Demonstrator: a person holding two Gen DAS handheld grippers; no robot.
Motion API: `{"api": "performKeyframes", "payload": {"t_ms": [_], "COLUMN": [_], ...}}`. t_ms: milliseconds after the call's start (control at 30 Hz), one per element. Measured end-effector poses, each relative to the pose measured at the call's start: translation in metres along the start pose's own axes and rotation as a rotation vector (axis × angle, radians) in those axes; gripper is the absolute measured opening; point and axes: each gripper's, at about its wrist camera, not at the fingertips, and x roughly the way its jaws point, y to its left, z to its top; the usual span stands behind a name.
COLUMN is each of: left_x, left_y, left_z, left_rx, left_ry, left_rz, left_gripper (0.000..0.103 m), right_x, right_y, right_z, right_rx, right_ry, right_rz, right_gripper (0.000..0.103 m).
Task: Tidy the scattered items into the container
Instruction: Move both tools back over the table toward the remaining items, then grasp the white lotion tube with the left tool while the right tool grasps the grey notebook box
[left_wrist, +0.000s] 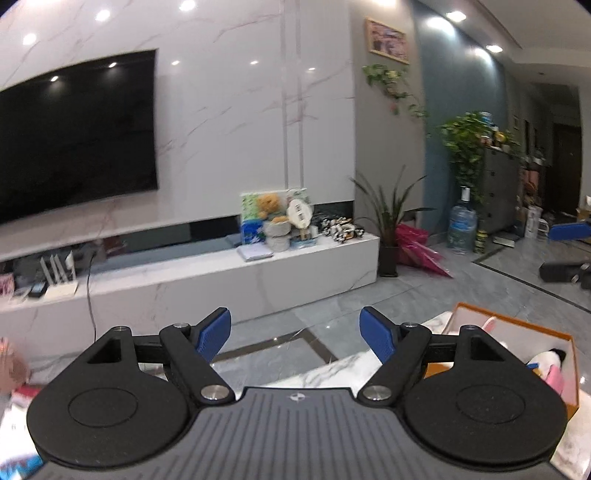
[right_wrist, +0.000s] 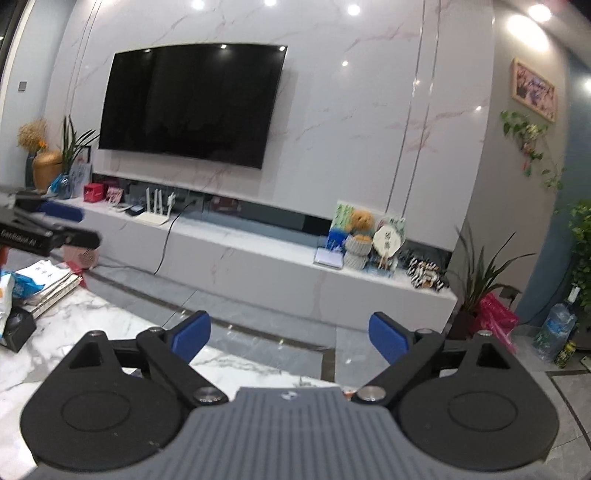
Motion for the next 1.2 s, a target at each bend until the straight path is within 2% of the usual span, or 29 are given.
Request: {"api": "performKeyframes", "payload": {"t_ms": [233, 400, 567, 733, 1000, 1200], "left_x": [0.004, 0.013, 0.019, 0.032, 0.054, 0.074], "left_y": [0.041, 0.062, 0.075, 0.089, 0.1, 0.109], "left_z": [-0.06, -0.095, -0.124, -0.145, -0.172, -0.184], "left_rx": [-0.115, -0.154, -0.168, -0.156, -0.128, -0.143], "left_ry": [0.054, 0.117, 0.138, 0.172, 0.211, 0.259], "left_rz": [0.084, 0.128, 0.164, 0.181, 0.186, 0.185], "left_gripper": [0.09, 0.09, 0.09, 0.091, 0.091, 0.09], "right_x": [-0.005, 0.002, 0.007, 0.021, 0.054, 0.07], "right_y": [0.03, 0.043, 0.057, 0.073, 0.087, 0.095], "right_z": [-0.043, -0.076, -0.106, -0.14, -0.185, -0.199], "right_rx": [0.008, 0.056, 0.153, 0.239, 0.348, 0.376], "right_ry": [-0.057, 0.002, 0.042, 0.132, 0.306, 0.351], "right_rz": [-0.032, -0.007, 0.016, 0.021, -0.065, -0.149], "right_gripper": [0.096, 0.097, 0.098, 0.099, 0.099, 0.099]}}
